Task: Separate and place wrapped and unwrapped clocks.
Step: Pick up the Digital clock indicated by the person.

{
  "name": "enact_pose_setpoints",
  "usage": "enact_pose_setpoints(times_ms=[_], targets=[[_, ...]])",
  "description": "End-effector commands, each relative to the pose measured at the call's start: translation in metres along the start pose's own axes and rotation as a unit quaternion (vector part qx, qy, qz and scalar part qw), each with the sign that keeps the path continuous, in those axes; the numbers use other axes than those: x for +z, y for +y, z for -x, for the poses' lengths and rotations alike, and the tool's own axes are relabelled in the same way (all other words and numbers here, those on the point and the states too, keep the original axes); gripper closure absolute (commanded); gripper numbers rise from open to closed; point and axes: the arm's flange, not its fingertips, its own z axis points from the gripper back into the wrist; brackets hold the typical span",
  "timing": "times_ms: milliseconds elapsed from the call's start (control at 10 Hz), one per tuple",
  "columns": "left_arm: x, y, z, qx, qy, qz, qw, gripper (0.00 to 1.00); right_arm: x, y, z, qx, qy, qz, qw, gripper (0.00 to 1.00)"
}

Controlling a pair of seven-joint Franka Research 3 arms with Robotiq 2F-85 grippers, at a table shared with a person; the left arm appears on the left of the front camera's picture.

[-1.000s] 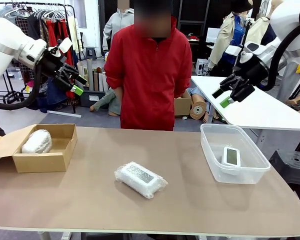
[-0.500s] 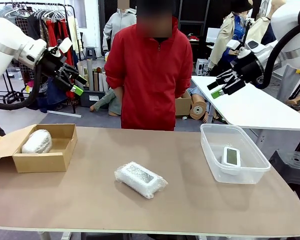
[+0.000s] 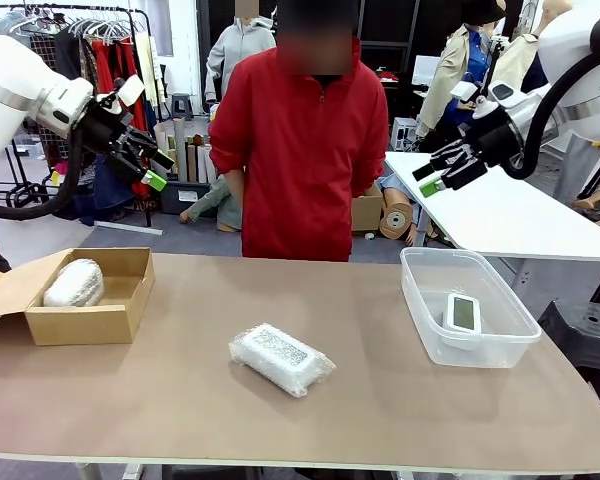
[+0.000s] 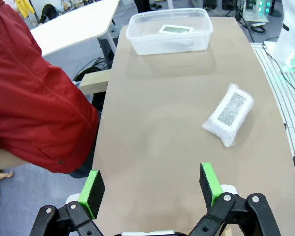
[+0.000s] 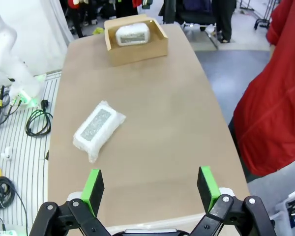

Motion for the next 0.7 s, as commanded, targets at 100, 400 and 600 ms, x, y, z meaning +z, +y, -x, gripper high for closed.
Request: enact_pose_setpoints(times_ms=[100,400,600], targets=[[0.0007,-0.0016,0.0001,0.001,0.0,0.001,1.0,0.0,0.0007,0.0045,-0.0005,0.002,0.0,-0.001,1.0,0.0],[0.0007,-0.0016,0.0001,0.001,0.0,0.001,1.0,0.0,0.0007,0.0045,-0.0005,0.002,0.0,-0.001,1.0,0.0],[0.0007,-0.0016,0.0001,0.001,0.0,0.001,1.0,0.0,0.0007,0.0045,-0.0005,0.002,0.0,-0.001,1.0,0.0]])
